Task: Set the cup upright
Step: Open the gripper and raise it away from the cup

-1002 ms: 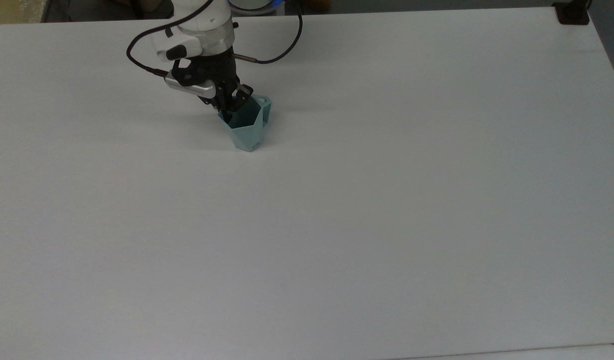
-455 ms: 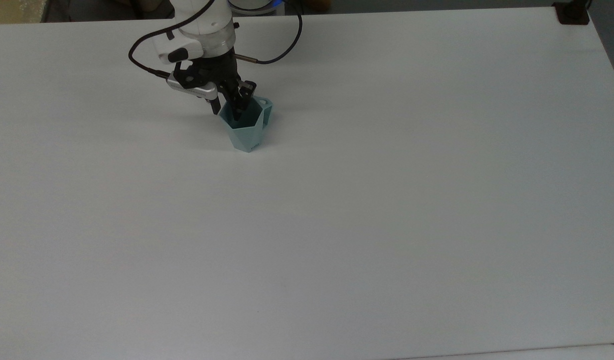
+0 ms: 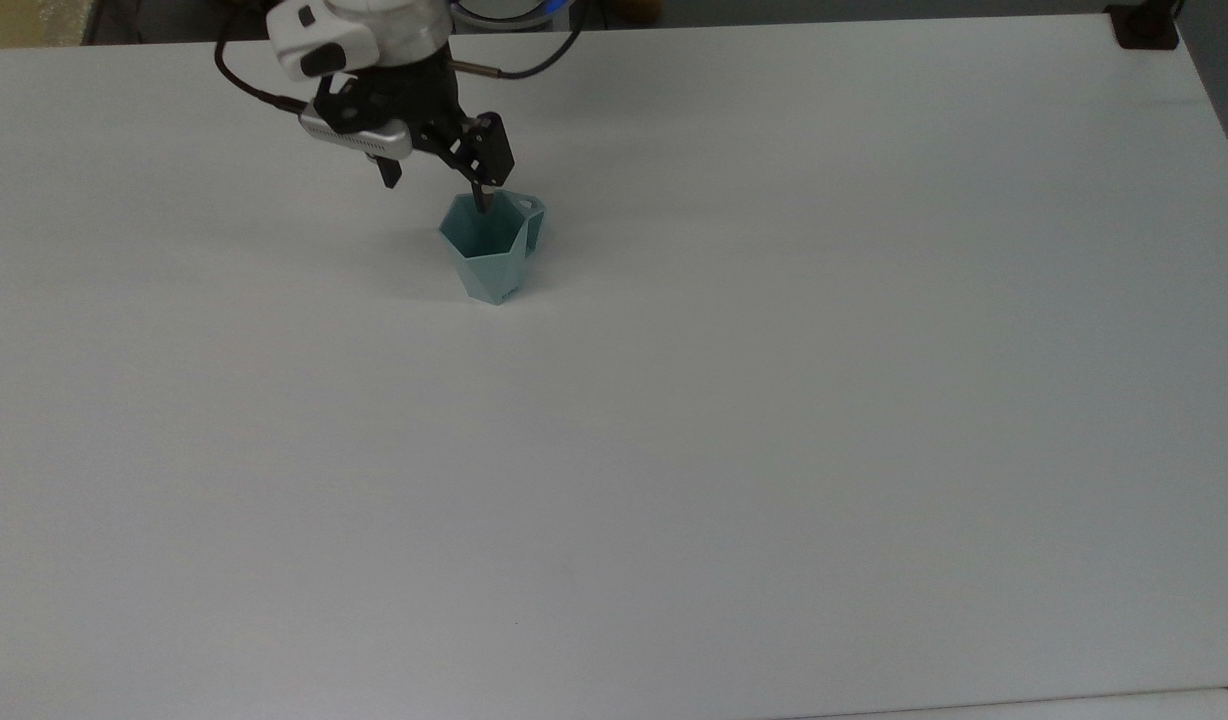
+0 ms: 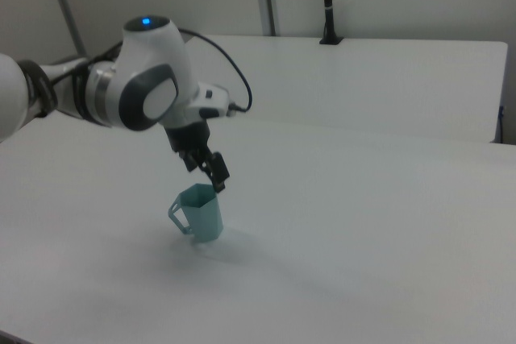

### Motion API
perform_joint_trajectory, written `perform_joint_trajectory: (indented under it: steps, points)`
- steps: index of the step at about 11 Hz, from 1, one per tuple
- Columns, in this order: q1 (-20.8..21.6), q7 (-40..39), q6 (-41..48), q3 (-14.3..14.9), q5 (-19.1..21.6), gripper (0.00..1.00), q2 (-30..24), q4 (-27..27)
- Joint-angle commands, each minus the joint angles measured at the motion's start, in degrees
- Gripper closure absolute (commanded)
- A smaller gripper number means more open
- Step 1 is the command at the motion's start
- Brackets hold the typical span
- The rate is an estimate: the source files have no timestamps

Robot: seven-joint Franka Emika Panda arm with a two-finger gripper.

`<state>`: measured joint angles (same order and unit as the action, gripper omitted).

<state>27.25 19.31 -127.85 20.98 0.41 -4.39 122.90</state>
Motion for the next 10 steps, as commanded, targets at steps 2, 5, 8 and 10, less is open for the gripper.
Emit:
perform_joint_trajectory:
  steps: [2, 5, 8, 10]
  points:
    - [-1.23, -10.46, 14.05, 1.61, 0.47, 0.0, -1.06, -15.19]
    - [-3.6, -21.67, 27.98, 1.7, -2.15, 0.0, -1.24, -21.29]
    - [-3.52, -21.6, 30.11, 1.61, -3.75, 0.0, -1.41, -22.0]
    - [-3.52, -21.6, 30.64, 1.43, -3.75, 0.0, -1.5, -22.09]
